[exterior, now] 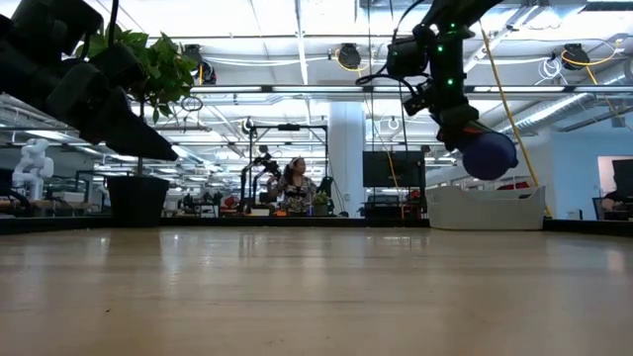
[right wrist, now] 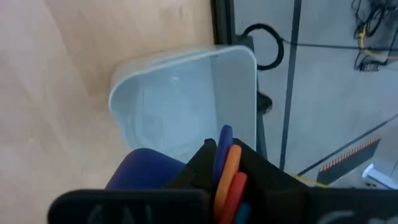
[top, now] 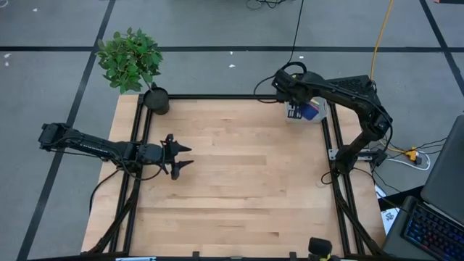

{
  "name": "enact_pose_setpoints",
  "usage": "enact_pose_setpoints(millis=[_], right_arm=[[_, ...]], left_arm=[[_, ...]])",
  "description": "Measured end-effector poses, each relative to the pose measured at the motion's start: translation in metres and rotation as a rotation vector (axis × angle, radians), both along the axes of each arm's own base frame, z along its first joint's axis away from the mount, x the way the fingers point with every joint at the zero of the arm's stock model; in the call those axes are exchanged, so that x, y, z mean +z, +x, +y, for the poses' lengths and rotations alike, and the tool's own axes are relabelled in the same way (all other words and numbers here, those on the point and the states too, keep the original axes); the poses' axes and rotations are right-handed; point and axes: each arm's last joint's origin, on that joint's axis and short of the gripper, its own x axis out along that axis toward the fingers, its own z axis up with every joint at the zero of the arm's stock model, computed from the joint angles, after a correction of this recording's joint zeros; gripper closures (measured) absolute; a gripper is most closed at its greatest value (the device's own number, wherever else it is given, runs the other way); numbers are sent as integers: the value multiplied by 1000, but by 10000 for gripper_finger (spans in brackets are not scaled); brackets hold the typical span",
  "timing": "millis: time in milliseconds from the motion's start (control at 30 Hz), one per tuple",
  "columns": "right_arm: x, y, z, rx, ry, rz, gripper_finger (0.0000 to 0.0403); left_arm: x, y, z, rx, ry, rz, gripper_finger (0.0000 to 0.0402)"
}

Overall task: Nest measuring cups in basket
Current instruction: Put the stacked colored measuring cups into the gray bin

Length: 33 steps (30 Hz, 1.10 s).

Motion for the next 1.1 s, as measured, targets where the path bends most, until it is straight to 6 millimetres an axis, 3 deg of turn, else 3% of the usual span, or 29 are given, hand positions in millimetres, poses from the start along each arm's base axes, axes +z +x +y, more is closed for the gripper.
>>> enact_pose_setpoints(millis=[367,800,1100], right_arm=[[-8,-7,-16,-8,-141,92,386],[-61,-17,-18,6,-210,174,386],[-72,-20,-30,-35,-315,125,386]], left_arm=[[2,1,0,14,8,-26,147],[2,1,0,16,7,-20,147],[2,1,1,35,24,-19,147]])
